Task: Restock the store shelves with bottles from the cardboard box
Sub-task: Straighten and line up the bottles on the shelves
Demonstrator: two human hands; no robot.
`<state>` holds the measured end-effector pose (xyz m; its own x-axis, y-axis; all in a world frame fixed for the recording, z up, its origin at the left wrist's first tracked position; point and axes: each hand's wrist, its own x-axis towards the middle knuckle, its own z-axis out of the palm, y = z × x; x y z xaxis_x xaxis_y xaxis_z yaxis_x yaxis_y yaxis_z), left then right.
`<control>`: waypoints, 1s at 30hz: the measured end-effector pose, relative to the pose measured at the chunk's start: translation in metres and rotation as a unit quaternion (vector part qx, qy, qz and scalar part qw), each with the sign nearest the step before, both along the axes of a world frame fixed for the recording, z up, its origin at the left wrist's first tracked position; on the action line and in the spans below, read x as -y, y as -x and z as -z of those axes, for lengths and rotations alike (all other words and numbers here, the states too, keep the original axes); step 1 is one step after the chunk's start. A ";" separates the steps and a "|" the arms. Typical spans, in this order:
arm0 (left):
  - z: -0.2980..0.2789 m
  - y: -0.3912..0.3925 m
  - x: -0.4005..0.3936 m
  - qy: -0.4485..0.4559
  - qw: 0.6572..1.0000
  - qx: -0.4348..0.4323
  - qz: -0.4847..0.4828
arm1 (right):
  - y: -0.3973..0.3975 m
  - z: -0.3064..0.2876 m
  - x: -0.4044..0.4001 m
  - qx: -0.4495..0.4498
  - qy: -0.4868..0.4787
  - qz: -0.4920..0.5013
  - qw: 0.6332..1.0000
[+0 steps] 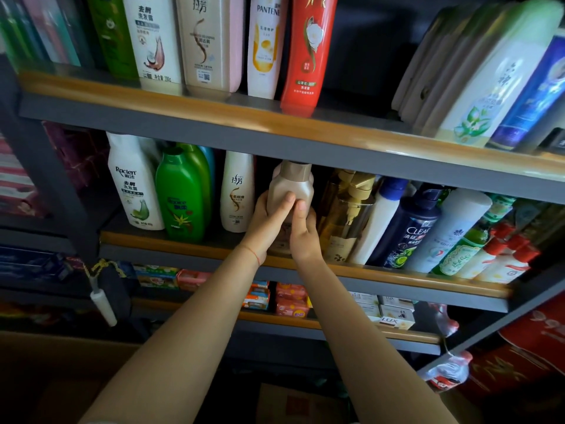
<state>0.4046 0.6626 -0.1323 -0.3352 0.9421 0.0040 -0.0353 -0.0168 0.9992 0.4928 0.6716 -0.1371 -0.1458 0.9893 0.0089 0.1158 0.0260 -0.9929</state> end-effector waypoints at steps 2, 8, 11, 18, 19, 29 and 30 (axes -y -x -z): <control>-0.001 -0.001 0.000 -0.001 1.000 0.006 -0.005 | 0.002 -0.001 0.001 -0.006 0.004 0.007 1.000; -0.002 -0.005 -0.001 0.000 1.000 0.022 0.012 | 0.003 -0.003 0.002 -0.029 0.006 0.026 0.999; 0.002 -0.005 0.001 -0.004 1.000 0.020 0.019 | 0.003 -0.001 0.007 -0.028 -0.005 0.030 0.999; 0.004 -0.004 0.002 -0.002 0.998 0.017 0.055 | -0.001 0.005 0.013 -0.019 -0.005 0.044 0.999; 0.004 -0.005 0.003 -0.004 0.998 0.014 0.053 | -0.001 0.005 0.014 -0.015 -0.003 0.044 0.999; 0.002 -0.006 0.011 0.006 0.998 -0.001 0.068 | -0.007 -0.002 0.032 -0.012 -0.017 0.050 0.999; 0.001 -0.007 0.011 0.007 0.997 0.005 0.070 | -0.008 -0.003 0.034 -0.007 -0.016 0.049 0.999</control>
